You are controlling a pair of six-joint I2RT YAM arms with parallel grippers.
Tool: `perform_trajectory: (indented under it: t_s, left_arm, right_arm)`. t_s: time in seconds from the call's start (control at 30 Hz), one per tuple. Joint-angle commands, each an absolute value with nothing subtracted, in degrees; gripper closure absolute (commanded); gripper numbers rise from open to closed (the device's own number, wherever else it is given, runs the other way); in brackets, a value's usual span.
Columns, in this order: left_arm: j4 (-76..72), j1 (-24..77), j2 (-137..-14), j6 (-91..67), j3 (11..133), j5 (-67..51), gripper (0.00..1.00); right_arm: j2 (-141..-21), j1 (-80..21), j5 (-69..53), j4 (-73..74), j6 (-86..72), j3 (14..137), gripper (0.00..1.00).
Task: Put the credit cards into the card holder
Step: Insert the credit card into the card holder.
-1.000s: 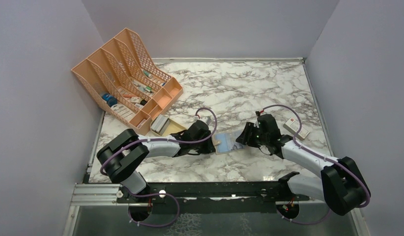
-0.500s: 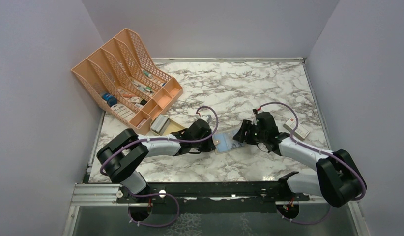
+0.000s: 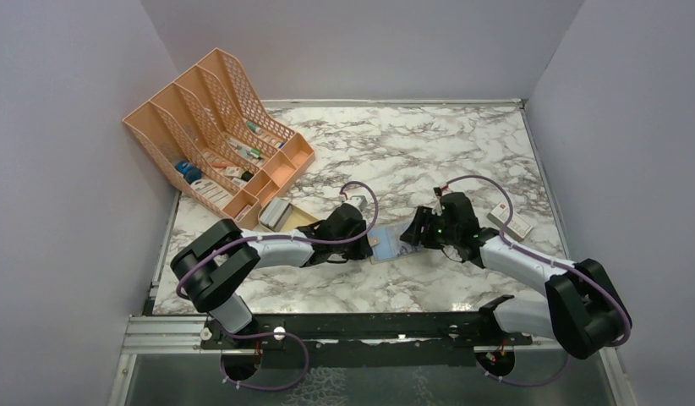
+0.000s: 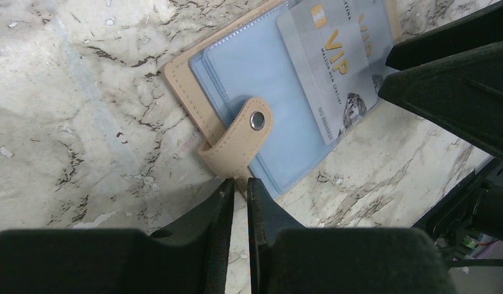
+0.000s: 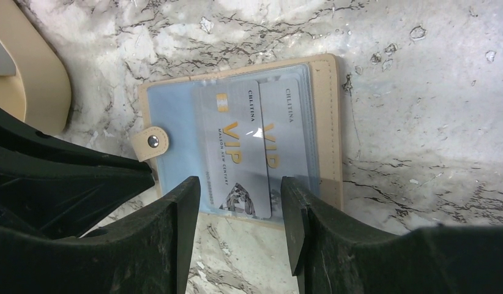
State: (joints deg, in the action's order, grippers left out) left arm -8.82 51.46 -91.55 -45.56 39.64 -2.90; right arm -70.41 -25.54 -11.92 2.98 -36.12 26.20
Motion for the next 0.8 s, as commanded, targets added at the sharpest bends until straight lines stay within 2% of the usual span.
perform_trajectory:
  t_s: [0.0, 0.77]
  left_arm:
    - [-11.0, 51.7, -92.7, -44.7, 41.0, -2.9, 0.83]
    - [-13.6, 51.6, -92.8, -44.6, 40.5, -5.3, 0.84]
  right_arm:
    - [-70.0, -25.7, -9.3, 1.3, -35.2, 27.9, 0.48]
    - [-77.9, -27.4, -22.6, -13.6, -37.6, 23.9, 0.52]
